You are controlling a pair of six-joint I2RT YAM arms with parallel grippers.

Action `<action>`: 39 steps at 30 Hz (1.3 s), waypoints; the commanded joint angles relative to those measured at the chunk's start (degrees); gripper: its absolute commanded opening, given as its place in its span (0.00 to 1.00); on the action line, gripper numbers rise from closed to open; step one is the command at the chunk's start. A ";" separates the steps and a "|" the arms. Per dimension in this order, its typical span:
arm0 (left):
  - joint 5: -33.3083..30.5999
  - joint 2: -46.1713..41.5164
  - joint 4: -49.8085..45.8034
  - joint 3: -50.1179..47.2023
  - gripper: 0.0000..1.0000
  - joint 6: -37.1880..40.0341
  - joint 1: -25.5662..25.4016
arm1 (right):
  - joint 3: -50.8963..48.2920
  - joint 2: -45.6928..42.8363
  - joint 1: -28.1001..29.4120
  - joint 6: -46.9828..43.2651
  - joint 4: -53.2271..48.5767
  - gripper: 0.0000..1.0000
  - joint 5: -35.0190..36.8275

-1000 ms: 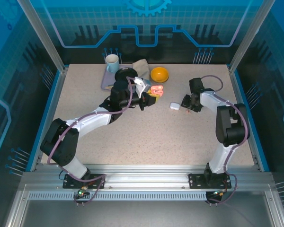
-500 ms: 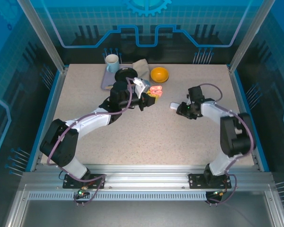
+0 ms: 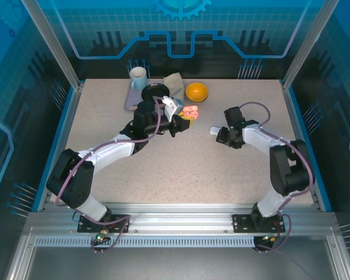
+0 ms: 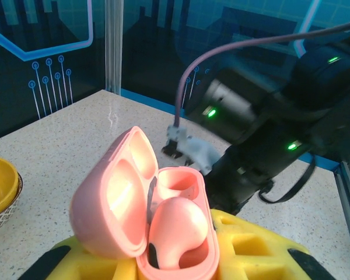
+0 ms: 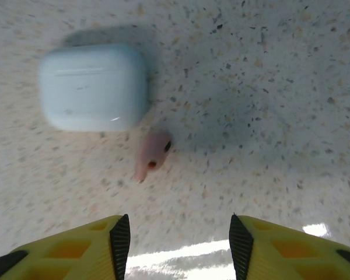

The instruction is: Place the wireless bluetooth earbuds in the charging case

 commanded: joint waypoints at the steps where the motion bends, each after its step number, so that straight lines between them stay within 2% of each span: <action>1: -0.61 -2.58 0.37 -1.03 0.00 0.48 0.69 | 3.88 3.62 0.07 -0.88 -0.08 0.49 2.06; 17: -0.63 -2.47 0.72 -1.29 0.00 0.22 1.01 | 8.81 11.77 1.62 -0.02 -0.19 0.38 4.07; 28: -0.85 -3.01 0.63 -1.49 0.00 0.19 1.36 | 8.97 11.15 4.05 -3.51 -2.78 0.16 4.93; 32: -0.88 -3.57 0.54 -1.67 0.00 0.17 1.68 | 10.72 9.96 7.52 -5.82 -8.26 0.15 9.29; 39: -1.35 -5.93 0.86 -3.17 0.00 -0.18 3.65 | 14.76 11.39 17.87 -5.94 -20.41 0.14 21.47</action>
